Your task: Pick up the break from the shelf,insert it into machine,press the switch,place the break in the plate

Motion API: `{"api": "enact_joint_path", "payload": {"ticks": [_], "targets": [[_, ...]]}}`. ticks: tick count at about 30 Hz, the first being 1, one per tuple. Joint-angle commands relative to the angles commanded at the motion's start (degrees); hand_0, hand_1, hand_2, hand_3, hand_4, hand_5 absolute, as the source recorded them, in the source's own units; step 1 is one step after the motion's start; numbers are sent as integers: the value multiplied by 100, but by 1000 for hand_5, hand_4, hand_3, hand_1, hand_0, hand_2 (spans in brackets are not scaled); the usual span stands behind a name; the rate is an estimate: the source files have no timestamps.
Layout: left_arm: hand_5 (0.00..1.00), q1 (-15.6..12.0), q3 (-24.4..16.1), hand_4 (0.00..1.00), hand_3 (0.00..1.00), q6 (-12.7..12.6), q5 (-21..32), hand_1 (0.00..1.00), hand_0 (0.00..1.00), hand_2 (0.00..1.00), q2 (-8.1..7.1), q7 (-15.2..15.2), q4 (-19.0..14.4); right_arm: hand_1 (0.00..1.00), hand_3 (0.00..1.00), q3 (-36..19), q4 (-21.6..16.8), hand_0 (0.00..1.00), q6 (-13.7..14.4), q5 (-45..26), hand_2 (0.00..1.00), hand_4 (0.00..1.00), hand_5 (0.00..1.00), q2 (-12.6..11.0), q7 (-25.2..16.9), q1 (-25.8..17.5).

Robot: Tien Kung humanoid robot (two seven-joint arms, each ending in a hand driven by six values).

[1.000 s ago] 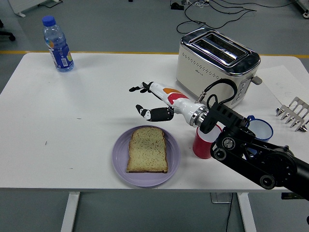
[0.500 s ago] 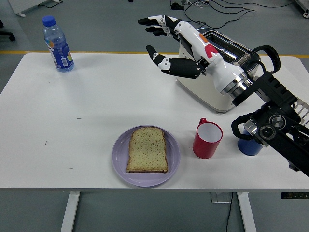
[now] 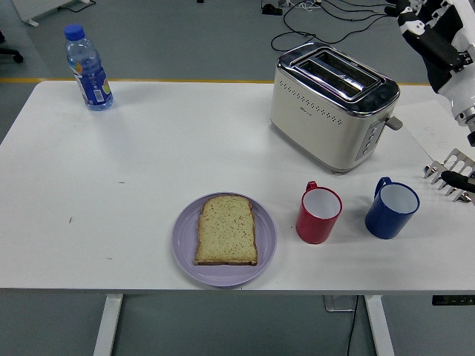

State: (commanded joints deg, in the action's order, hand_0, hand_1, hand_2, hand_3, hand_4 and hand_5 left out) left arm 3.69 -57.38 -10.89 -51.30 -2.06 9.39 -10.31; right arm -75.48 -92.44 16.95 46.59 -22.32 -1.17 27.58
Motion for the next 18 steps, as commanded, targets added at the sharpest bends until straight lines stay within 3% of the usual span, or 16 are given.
{"api": "enact_joint_path", "payload": {"ticks": [1,7,13,18], "targets": [[908,2,-8,322,576,0,-8,633,650,626,3,0,0,738,744,-167,44,785,37,-129,777,498,333,2,1,-108],[907,29,-26,320,576,4,-30,632,650,626,19,-8,0,731,737,-1012,384,778,157,-910,770,500,324,67,-21,-652],[910,20,-67,320,576,12,-107,631,649,628,27,-1,0,718,729,-1440,656,758,-211,-1321,770,511,306,31,124,-1224],[910,-11,-138,320,576,23,-249,631,649,628,60,39,0,718,729,-1750,854,758,-461,-1392,770,511,306,136,163,-1775]]}}
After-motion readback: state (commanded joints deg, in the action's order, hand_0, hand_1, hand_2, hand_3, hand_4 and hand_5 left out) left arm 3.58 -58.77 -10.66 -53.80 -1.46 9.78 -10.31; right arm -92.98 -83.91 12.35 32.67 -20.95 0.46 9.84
